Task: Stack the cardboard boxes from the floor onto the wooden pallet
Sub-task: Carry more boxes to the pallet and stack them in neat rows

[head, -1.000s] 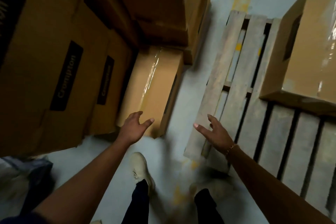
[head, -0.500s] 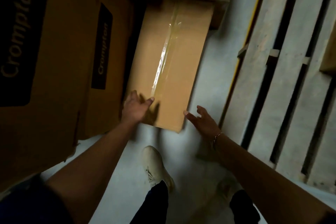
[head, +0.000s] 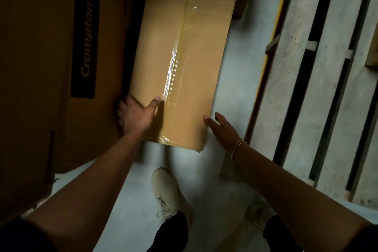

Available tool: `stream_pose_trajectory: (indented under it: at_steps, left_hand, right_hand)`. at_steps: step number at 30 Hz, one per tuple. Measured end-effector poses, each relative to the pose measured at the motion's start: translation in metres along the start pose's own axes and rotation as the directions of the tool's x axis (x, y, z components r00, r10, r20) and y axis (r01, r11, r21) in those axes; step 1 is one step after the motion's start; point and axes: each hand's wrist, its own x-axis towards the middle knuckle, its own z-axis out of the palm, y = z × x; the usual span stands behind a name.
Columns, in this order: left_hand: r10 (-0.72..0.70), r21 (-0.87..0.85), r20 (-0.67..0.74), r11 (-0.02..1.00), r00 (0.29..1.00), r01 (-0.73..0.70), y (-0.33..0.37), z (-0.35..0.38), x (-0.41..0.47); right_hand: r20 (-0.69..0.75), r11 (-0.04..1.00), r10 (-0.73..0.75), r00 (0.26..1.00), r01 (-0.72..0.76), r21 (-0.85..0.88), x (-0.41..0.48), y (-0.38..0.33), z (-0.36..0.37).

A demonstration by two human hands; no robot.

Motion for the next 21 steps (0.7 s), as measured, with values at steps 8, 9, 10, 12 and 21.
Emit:
stream_pose_trajectory:
  at_steps: [8,9,10,12,21]
  left_hand:
    - [0.01,-0.111,0.188,0.994,0.982,0.011,-0.022,0.002,0.009]
    - [0.007,-0.183,0.218,0.982,0.976,0.034,-0.022,0.003,0.014]
    - [0.008,-0.264,0.242,0.963,0.97,0.058,-0.023,0.004,0.018]
    - [0.02,-0.387,0.283,0.917,0.959,0.095,-0.024,0.008,0.024]
    - [0.184,-0.446,0.263,0.894,0.947,-0.05,-0.042,-0.006,-0.027]
  right_hand:
    - [-0.056,0.981,0.003,0.998,0.007,0.191,0.005,0.011,-0.009]
    - [-0.065,0.976,-0.014,0.998,0.027,0.214,0.009,0.009,-0.009]
    - [-0.071,0.971,-0.034,0.997,0.05,0.234,0.011,0.005,-0.008]
    - [-0.079,0.959,-0.067,0.995,0.086,0.271,0.019,0.001,-0.004]
    - [-0.127,0.898,-0.098,0.987,0.142,0.416,-0.012,0.011,-0.001]
